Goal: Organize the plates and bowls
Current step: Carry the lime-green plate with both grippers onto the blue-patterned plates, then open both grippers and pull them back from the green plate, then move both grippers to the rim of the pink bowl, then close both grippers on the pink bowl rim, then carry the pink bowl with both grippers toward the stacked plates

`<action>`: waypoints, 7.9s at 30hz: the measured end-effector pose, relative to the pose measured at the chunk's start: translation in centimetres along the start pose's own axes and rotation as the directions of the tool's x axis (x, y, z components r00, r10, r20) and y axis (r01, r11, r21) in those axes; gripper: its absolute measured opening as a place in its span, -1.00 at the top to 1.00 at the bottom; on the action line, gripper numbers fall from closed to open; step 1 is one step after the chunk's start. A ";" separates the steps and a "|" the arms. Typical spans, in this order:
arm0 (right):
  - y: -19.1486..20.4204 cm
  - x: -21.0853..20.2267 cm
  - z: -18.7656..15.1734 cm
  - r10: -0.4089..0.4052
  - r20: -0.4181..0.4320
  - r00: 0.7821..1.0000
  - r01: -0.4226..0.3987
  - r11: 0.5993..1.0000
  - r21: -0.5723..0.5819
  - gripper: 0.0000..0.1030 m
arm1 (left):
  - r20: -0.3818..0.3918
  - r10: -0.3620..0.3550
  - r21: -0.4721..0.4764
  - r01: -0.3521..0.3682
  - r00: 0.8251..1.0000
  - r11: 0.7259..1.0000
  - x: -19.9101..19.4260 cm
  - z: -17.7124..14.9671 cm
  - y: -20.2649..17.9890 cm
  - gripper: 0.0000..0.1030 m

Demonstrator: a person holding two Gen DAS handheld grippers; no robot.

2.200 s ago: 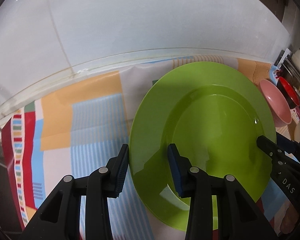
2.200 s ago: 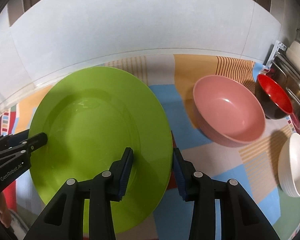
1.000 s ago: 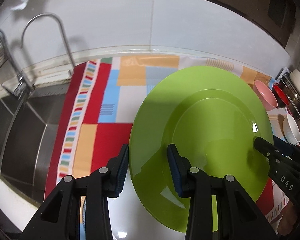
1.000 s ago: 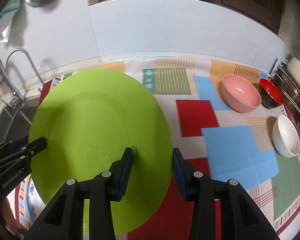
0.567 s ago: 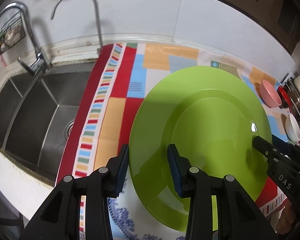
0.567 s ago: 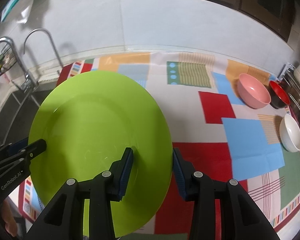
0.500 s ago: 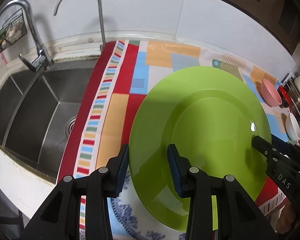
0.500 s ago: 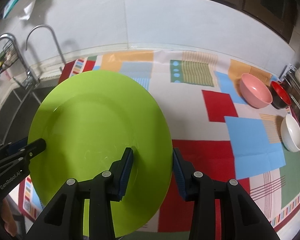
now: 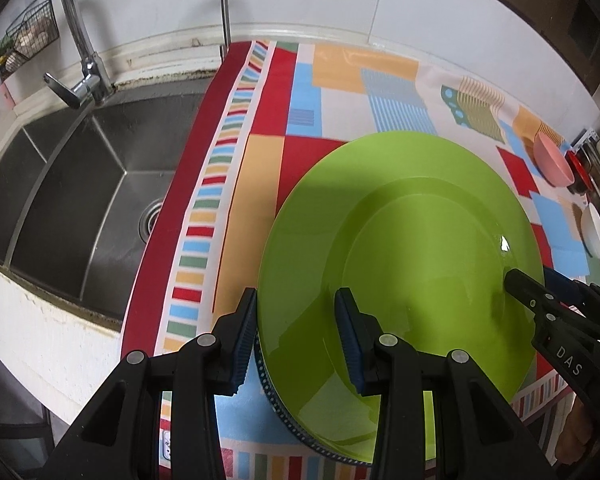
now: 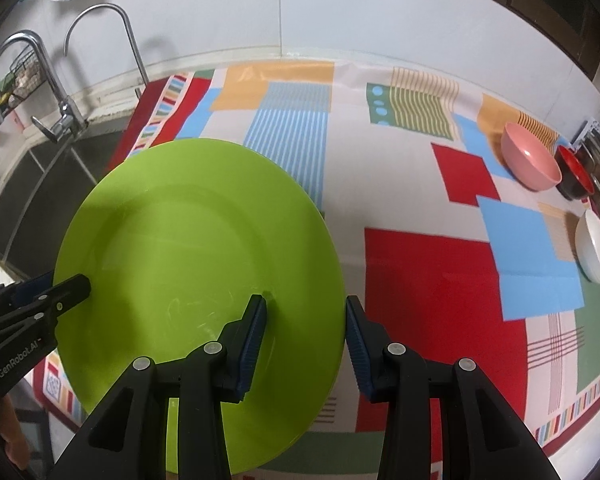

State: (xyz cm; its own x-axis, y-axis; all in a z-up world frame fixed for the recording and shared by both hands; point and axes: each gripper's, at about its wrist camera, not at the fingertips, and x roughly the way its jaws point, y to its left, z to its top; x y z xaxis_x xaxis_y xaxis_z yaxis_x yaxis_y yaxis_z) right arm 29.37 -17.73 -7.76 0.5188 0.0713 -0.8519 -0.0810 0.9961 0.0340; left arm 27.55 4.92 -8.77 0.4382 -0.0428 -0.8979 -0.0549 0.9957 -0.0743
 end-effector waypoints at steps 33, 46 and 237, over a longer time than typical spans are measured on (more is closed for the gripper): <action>0.7 2.8 -1.7 -0.006 -0.101 0.995 0.008 1.000 0.012 0.19 | -0.078 0.001 0.014 0.000 0.997 1.000 2.9 -1.2 0.7 0.26; 0.7 2.7 -1.4 0.013 -0.098 0.995 -0.013 1.000 -0.003 0.06 | -0.017 0.023 0.029 -0.023 1.000 0.999 1.8 -0.5 0.1 -0.10; -22.5 7.7 5.9 0.053 -0.057 0.997 -0.042 0.985 0.169 0.70 | -0.089 -0.128 0.265 0.147 0.988 0.953 11.3 10.1 -28.2 0.69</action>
State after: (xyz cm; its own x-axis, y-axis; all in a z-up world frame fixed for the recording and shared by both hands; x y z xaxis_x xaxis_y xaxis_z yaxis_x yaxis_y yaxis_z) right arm 40.15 -39.30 -11.98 0.4643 0.1205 -0.8774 0.0426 0.9865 0.1581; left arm 43.11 -22.80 -12.42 0.3596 -0.1769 -0.9162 0.2497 0.9643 -0.0882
